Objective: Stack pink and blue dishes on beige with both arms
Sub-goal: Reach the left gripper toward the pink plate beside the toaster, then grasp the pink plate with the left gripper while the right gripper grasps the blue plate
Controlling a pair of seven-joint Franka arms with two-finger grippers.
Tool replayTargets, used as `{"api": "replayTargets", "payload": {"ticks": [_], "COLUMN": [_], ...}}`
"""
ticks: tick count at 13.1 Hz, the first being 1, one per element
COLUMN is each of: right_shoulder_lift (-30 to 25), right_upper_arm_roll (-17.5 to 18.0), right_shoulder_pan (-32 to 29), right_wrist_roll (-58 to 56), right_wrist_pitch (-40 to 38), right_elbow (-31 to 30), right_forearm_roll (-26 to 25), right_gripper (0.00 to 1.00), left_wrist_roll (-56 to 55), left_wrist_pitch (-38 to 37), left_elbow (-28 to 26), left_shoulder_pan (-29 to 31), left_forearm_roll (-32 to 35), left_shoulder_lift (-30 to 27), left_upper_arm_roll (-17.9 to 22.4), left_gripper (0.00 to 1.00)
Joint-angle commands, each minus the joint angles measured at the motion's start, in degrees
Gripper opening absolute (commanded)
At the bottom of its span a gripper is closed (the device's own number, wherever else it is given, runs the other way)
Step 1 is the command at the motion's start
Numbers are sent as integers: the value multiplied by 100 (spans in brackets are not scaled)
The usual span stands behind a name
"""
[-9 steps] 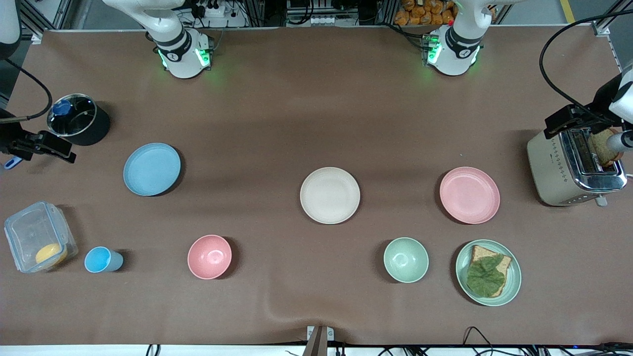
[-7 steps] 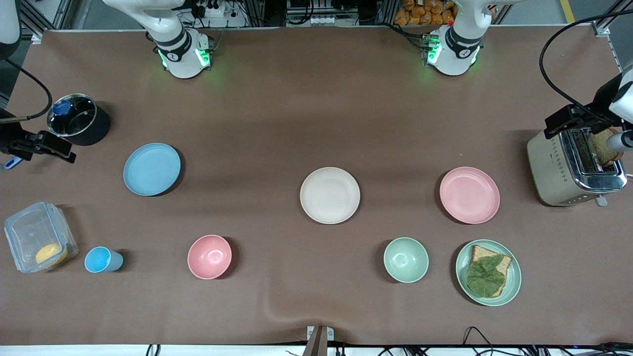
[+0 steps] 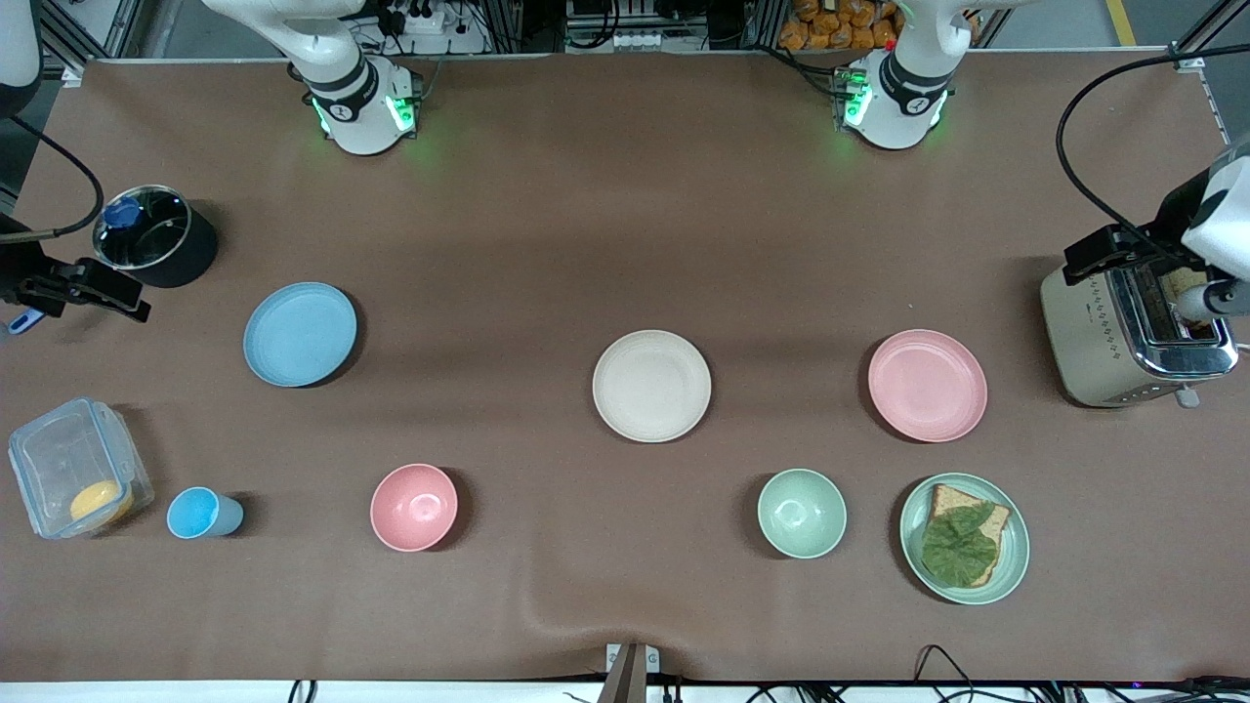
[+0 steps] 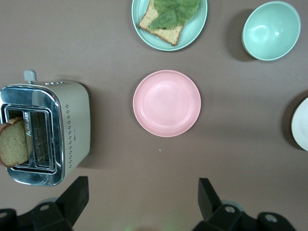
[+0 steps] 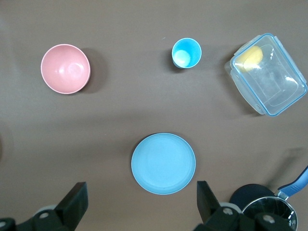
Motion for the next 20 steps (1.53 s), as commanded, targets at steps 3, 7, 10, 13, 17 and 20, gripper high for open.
{"api": "replayTargets", "payload": {"ticks": [3, 7, 10, 13, 17, 20], "right_shoulder_lift": [-3, 49, 268, 533, 533, 542], "right_upper_arm_roll": [-10, -19, -28, -28, -28, -28], "right_shoulder_pan": [32, -29, -188, -407, -890, -1338], "right_wrist_roll": [15, 6, -3, -55, -1002, -1793], "right_wrist_pitch": [-55, -55, -615, -312, 418, 1269], "right_elbow": [41, 32, -56, -520, -1267, -2075], "right_forearm_roll": [-20, -28, -20, 76, 392, 621], "right_gripper": [100, 100, 100, 100, 100, 100], "left_wrist_roll": [62, -17, -17, -17, -9, -9], "left_wrist_pitch": [831, 2245, 3353, 4497, 5016, 5264], "left_elbow": [-758, -2031, -2867, -3554, -3634, -3679], "left_shoulder_pan": [-9, 123, 246, 378, 554, 598], "left_forearm_roll": [169, 169, 169, 274, 292, 292], "left_shoulder_lift": [164, 85, 163, 391, 997, 1305], "left_upper_arm_roll": [-31, -31, -23, -23, -31, -14], "left_gripper": [100, 100, 100, 100, 100, 100]}}
